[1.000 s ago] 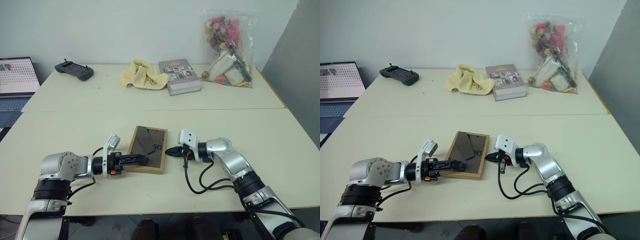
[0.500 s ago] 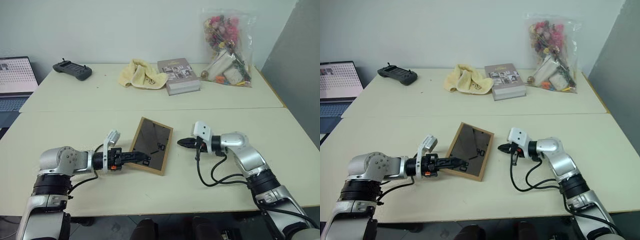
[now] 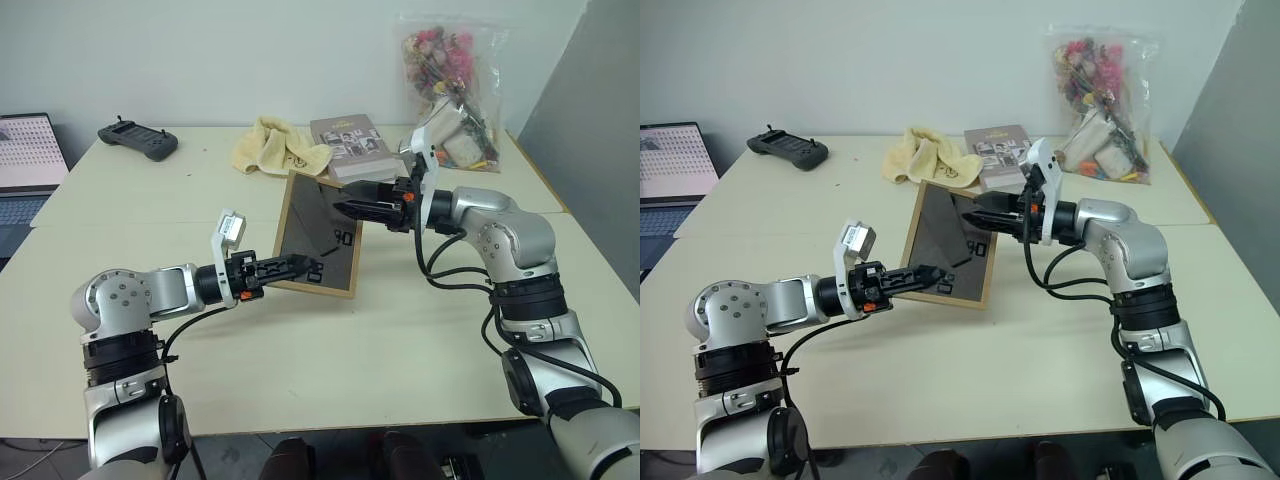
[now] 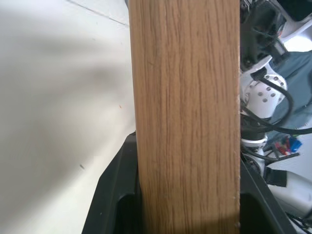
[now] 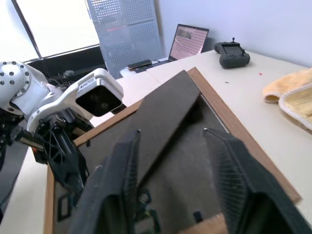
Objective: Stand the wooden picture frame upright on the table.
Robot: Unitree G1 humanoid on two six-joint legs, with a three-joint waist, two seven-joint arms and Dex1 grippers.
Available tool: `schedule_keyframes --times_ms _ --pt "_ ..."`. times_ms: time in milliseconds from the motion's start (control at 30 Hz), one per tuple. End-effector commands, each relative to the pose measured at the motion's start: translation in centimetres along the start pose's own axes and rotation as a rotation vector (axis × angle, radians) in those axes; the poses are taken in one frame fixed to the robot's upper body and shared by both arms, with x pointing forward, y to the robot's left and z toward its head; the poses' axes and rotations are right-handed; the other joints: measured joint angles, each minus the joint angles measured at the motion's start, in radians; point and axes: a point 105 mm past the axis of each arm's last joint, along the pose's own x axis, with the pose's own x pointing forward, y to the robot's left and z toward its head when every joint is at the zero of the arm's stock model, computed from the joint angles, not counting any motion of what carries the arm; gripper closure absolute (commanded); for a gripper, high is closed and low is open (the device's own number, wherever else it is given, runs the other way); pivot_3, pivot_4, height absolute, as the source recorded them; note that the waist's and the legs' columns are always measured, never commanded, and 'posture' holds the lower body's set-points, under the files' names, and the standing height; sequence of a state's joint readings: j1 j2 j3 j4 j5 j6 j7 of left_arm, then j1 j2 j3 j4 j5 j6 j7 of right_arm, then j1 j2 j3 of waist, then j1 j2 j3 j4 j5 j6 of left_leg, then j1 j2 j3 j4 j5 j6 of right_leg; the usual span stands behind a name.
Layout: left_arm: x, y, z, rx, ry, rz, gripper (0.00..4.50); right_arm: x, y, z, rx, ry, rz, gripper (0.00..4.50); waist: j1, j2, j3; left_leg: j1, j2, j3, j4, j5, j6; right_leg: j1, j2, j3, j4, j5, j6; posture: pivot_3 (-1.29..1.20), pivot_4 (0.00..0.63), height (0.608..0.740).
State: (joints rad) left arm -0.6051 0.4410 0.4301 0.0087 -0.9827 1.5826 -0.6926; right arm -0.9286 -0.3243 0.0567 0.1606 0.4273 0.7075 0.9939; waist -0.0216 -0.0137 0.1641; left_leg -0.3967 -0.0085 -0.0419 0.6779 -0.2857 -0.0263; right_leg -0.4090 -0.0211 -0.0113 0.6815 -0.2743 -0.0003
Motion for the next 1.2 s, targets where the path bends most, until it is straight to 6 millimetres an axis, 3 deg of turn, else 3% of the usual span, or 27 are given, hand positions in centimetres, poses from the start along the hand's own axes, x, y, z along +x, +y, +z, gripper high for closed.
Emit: schedule_keyframes --times_ms 33,233,333,467,767,967,1067,1100,1200 --pt "0.1 -1.7 0.8 0.086 -0.046 -0.045 3.25 1.5 0.4 0.7 -0.065 0.005 0.012 1.27 -0.003 0.000 0.000 0.000 0.000 0.000 0.000 0.000 0.000 0.000 0.000 0.000 0.000 0.000 0.000 0.00 0.150 0.740" --pt "0.3 -1.3 1.1 0.099 -0.076 -0.012 3.25 3.6 1.4 0.4 -0.081 0.018 0.064 0.03 -0.007 0.000 0.000 0.000 0.000 0.000 0.000 0.000 0.000 -0.001 0.000 0.000 0.001 0.000 0.000 0.00 0.150 0.740" --pt "0.2 -1.0 1.2 0.097 -0.088 0.000 3.25 3.5 3.5 1.8 -0.058 -0.045 0.186 0.01 -0.007 0.000 0.000 -0.001 0.000 0.000 0.000 0.000 0.000 -0.002 0.000 0.000 0.000 0.000 0.000 0.00 0.150 0.740" --pt "-0.2 -0.8 1.3 0.087 -0.107 0.009 3.25 1.9 5.3 2.6 0.023 -0.081 0.299 0.01 -0.004 0.000 0.000 -0.001 0.000 0.000 0.000 0.000 0.000 -0.002 0.000 0.000 0.000 0.000 0.000 0.00 0.150 0.740" --pt "-0.5 -0.3 1.0 0.031 -0.122 0.036 3.25 -1.9 3.8 1.9 0.008 -0.040 0.169 0.01 -0.005 0.000 0.000 -0.001 0.000 0.000 0.000 0.000 0.000 -0.002 0.000 0.000 0.000 0.000 0.000 0.00 0.150 0.740" --pt "-0.6 0.0 0.5 -0.097 -0.093 -0.005 3.25 -5.2 0.1 -0.3 -0.355 0.047 -0.074 0.01 -0.005 -0.001 0.000 -0.002 0.000 0.000 0.000 -0.001 0.001 -0.002 0.000 0.000 0.000 0.000 0.000 0.00 0.150 0.740" --pt "-1.1 -0.2 0.2 -0.148 -0.062 -0.039 3.25 -7.4 -1.6 -2.3 -0.812 0.162 -0.190 0.01 -0.004 -0.002 0.000 -0.001 0.000 0.000 0.000 0.000 0.000 -0.002 0.000 0.000 0.000 0.000 0.001 0.00 0.150 0.740" --pt "-1.3 -0.4 0.2 -0.173 -0.055 -0.060 3.25 -7.7 -2.1 -2.9 -0.988 0.197 -0.217 0.01 -0.004 -0.002 0.000 -0.002 0.000 0.001 0.000 0.000 0.000 -0.001 0.000 0.000 0.000 0.000 0.001 0.00 0.150 0.740" --pt "-1.6 -0.8 0.5 -0.227 -0.059 -0.095 3.25 -7.7 -2.1 -4.0 -1.307 0.216 -0.202 0.01 -0.006 -0.002 0.001 -0.001 0.000 0.003 0.000 0.000 0.000 -0.002 0.000 0.001 0.000 0.000 0.001 0.00 0.150 0.740"
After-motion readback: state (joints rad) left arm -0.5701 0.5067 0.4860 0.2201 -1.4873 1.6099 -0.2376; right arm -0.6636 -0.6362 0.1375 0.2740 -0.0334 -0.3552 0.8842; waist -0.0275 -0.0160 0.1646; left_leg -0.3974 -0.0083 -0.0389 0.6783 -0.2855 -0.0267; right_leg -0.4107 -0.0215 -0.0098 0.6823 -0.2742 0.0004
